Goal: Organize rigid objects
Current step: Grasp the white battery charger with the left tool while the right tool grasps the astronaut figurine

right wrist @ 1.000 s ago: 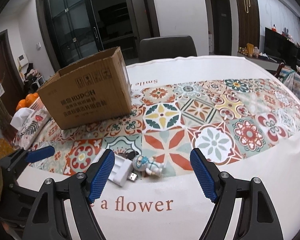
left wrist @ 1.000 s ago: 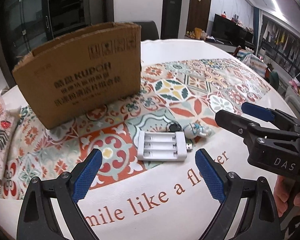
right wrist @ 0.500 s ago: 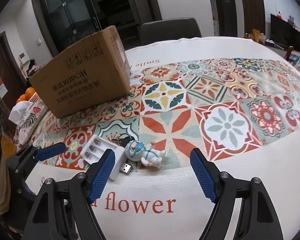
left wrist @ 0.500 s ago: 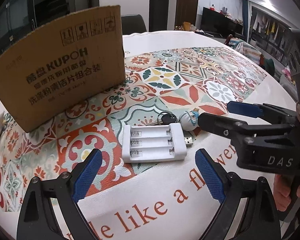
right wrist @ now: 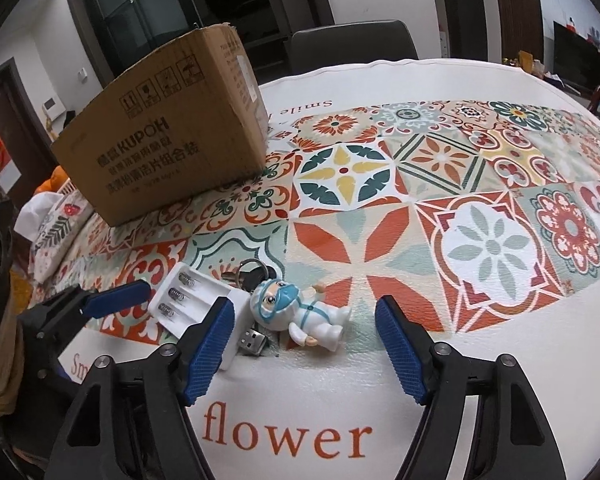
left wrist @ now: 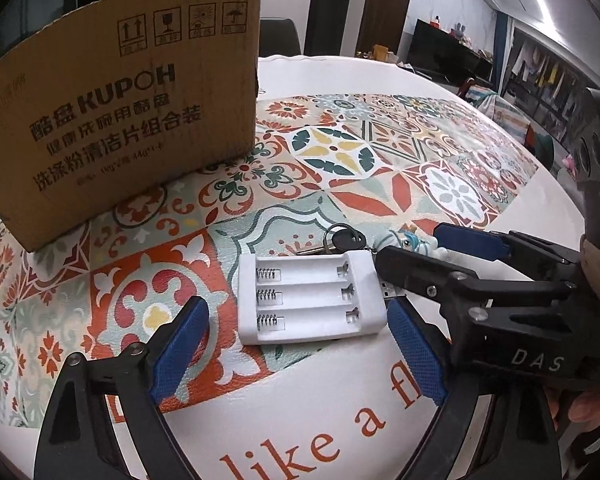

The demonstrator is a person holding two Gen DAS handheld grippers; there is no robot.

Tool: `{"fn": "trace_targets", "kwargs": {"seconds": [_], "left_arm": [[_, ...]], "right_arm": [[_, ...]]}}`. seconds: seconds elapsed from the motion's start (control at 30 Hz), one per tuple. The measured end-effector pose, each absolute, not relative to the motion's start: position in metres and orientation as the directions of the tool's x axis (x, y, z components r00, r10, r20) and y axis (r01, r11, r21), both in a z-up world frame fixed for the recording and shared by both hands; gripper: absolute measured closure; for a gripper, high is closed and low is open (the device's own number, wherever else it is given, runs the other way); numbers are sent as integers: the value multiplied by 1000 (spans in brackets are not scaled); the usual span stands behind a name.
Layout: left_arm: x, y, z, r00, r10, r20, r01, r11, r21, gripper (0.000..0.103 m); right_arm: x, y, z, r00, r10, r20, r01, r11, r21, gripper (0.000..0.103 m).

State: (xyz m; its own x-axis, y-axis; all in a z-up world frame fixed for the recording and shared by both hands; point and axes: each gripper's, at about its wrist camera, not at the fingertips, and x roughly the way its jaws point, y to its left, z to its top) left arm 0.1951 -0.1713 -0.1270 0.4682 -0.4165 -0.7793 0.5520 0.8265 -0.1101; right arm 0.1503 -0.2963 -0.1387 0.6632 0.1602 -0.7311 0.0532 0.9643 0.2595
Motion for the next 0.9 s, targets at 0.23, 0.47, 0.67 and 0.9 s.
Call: {"fn": "trace_targets", "kwargs": {"seconds": [0.23,0.47,0.67,0.9], "left_arm": [[198,-169,-128,454,-452,-767,559,815,-150,23],[194,-165,-126,477,-444,-759,555,821,-132,26],[195,-160,-126,484,-439,-757,539,831,-137,26],[194,-155,-118,513,-404,-757,501,857,-118,74]], "right_arm": [[154,-297,-139,673,162,-722,59,961,271,38],[154,-298,-139,673,144,-725,65,965,253,47],[154,-296,-139,672,131,-729,70,969,238,48],[153,-297,-139,675,116,-728,89,968,237,49]]}}
